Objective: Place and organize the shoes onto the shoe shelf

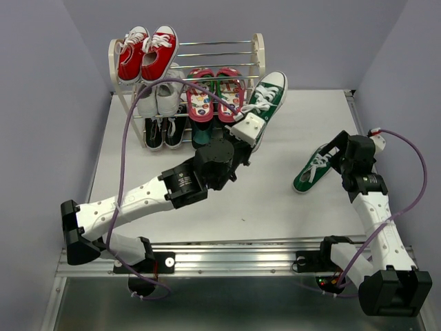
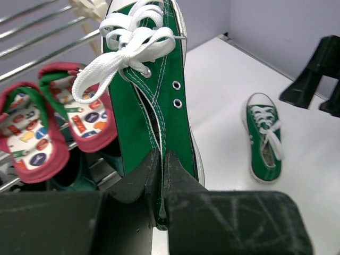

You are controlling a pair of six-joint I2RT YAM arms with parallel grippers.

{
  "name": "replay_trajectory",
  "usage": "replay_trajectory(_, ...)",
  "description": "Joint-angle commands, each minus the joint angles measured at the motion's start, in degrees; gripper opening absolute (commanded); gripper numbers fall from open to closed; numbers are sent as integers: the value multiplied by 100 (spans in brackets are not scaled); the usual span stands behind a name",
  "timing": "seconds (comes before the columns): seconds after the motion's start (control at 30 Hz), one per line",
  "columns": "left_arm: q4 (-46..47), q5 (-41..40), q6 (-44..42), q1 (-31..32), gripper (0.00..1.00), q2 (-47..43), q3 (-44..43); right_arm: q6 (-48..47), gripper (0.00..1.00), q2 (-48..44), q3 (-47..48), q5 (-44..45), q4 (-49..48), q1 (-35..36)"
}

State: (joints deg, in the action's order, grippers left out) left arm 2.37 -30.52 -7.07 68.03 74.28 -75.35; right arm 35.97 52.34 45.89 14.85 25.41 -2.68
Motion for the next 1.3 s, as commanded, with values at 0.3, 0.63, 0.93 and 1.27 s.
replay_trajectory(0.3, 1758, -1711, -1719, -272, 0, 104, -1368, -81, 100, 128, 8, 132, -265, -31)
replay_trajectory(0.63, 1556, -1211, -1332, -1414, 0, 403, -1974, -125, 100, 40, -80, 141, -273, -31)
replay_trajectory(0.93, 1239, -702, -1306, -2214, 0, 851, -2660, -248, 100, 171, -62, 70, -256, -31)
replay_trajectory(1.27, 1169, -140, -1192, -2882, 0, 1211, -2766, -292, 100, 277, -63, 123, -265, -31)
